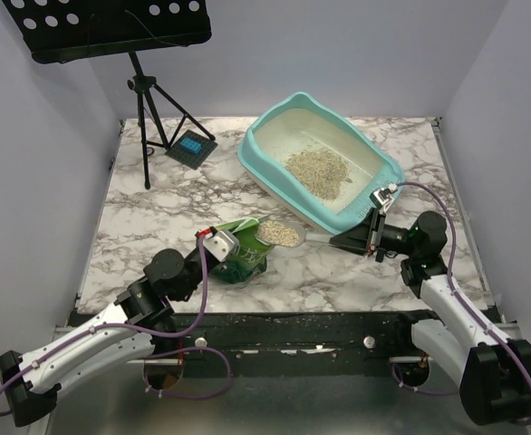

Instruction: Fill the litter box with clean litter

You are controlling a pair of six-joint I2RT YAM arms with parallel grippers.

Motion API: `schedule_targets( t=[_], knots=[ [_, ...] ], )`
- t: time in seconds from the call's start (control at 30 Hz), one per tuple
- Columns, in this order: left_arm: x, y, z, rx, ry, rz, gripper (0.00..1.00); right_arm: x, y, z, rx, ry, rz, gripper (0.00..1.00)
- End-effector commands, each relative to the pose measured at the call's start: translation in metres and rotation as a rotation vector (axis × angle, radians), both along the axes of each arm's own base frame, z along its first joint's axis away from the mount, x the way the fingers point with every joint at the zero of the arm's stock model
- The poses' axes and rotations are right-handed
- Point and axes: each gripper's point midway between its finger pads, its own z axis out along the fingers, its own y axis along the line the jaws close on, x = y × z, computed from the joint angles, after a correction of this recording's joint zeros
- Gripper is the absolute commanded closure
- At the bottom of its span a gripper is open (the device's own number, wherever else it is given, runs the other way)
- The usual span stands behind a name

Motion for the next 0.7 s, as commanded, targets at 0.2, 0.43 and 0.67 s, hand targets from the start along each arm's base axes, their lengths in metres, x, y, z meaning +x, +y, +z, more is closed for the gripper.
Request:
schedule_targets(
  t=[0.2,0.43,0.67],
  knots=[
    [-0.002,0.003,0.024,-0.085,-0.054,0.0,1.0,0.009,-0.003,0.014,0.0,0.073,-0.093,1.0],
    [0.0,0.009,0.027,-0.093,-0.069,0.03,1.0,0.016,-0.004,0.031,0.028,0.097,-0.117,1.0],
    [0.0,0.01,0.027,-0.094,-0.073,0.037,1.0,0.027,-0.006,0.056,0.054,0.077,-0.147,1.0]
  ],
)
